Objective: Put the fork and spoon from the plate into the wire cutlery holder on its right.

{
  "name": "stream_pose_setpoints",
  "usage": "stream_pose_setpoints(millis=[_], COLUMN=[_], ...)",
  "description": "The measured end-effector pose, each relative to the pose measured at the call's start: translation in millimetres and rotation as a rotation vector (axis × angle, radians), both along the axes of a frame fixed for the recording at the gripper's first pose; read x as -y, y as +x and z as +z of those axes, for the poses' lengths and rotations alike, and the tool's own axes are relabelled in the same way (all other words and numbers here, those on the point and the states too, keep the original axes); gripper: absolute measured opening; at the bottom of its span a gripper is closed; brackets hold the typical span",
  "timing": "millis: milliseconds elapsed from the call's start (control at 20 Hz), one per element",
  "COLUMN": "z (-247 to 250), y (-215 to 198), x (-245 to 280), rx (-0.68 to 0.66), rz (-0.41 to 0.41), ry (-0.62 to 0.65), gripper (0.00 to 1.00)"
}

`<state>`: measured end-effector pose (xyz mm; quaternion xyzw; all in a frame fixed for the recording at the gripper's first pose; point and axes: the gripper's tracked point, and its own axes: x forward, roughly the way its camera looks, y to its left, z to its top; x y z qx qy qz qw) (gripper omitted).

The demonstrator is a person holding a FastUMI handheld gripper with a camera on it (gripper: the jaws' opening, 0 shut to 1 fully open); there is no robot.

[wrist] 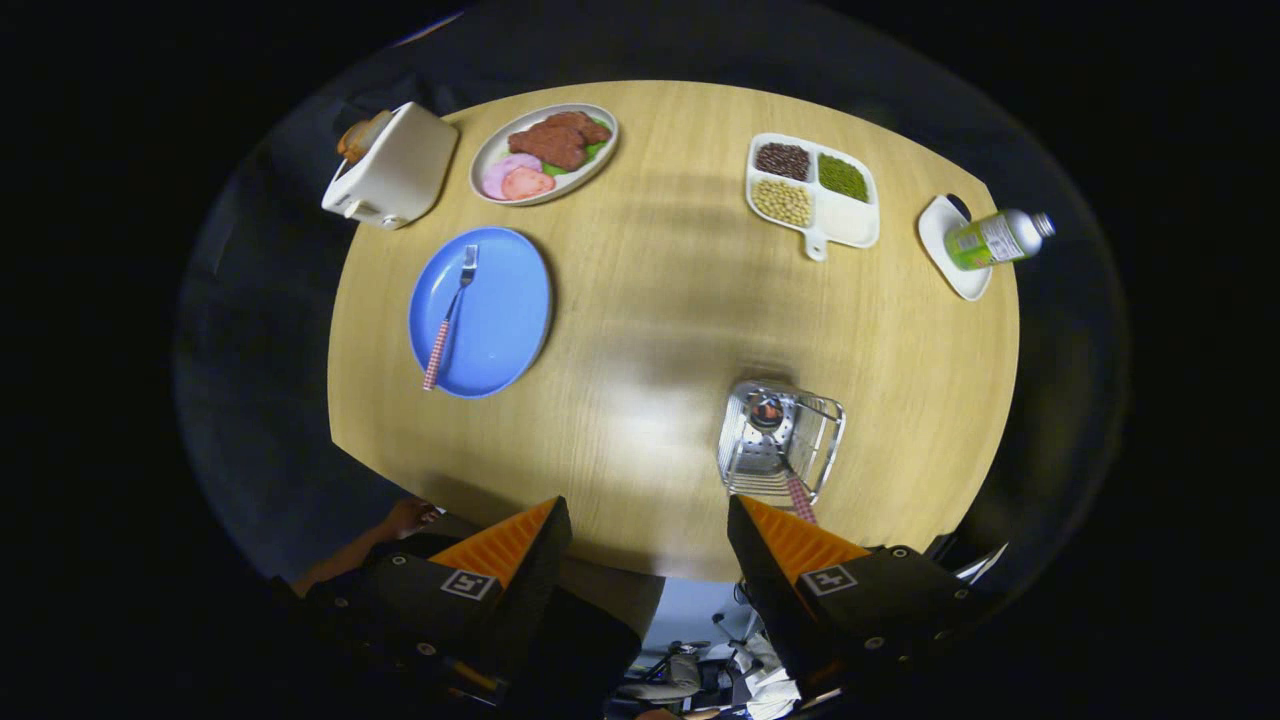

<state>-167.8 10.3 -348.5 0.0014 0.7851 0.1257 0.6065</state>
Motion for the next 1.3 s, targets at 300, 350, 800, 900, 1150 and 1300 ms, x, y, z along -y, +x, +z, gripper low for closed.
stream_pose_setpoints(millis=[300,350,800,900,1150,1300], z=[-12.2,-17.6,-64.0,-75.5,-109.2,-121.9], y=[-0.7,-0.3,4.0,2.8,1.3,-1.4], x=[-85.2,-97.1,-199.1,-214.8,-232.5,-237.8], rx=[0.025,0.024,-0.028,-0.045,-0.074,-0.087], rz=[0.073,0.088,0.051,0.022,-0.065,-0.073], ry=[0.069,0.073,0.091,0.084,0.025,-0.001], gripper=[0.97,0.97,0.97,0.96,0.86,0.76])
